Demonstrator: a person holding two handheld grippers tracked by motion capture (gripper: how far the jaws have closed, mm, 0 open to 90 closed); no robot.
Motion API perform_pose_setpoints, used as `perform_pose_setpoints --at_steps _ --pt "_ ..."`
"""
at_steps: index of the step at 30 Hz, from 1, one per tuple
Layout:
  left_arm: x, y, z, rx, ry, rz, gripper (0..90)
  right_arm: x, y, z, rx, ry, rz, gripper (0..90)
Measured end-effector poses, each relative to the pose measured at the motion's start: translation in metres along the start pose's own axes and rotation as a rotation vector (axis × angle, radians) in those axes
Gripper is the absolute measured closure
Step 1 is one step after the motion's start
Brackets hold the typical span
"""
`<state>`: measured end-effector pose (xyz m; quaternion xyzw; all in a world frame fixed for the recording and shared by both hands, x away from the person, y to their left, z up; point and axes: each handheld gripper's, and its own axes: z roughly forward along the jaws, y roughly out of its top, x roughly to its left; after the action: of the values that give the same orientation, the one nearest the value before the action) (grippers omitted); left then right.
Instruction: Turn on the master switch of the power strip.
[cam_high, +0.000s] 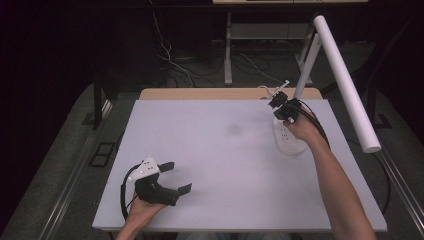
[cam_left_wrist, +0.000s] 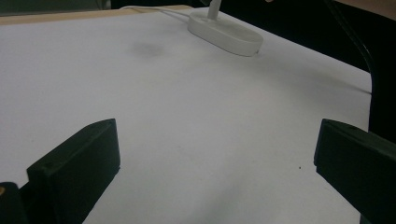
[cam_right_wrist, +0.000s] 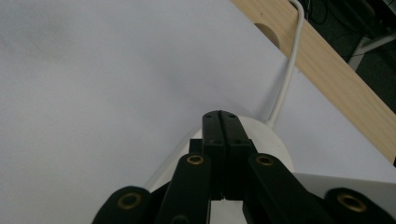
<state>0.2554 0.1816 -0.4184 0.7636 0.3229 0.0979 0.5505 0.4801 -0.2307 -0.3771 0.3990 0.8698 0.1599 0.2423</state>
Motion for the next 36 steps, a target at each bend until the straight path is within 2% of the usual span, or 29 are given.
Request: perform_pose_setpoints --at_steps 8,17,26,31,36 --pt "0.000 0.000 0.000 0.000 0.001 0.008 0.0 -0.004 -0.006 0.010 0.026 -0.014 0.011 89.3" --pt "0.000 0.000 0.000 0.001 0.001 0.007 0.0 -0.007 -0.014 0.017 0.041 -0.005 0.025 89.3" --pt "0.000 0.000 0.001 0.006 -0.003 0.006 0.0 -0.007 -0.020 0.023 0.034 0.007 0.040 89.4" --pt "0.000 0.000 0.002 0.013 -0.006 0.006 0.0 -0.008 -0.022 0.024 0.006 0.015 0.050 89.4" --pt "0.000 0.000 0.002 0.013 -0.008 0.007 0.0 -0.005 -0.020 0.026 -0.002 0.004 0.048 89.6"
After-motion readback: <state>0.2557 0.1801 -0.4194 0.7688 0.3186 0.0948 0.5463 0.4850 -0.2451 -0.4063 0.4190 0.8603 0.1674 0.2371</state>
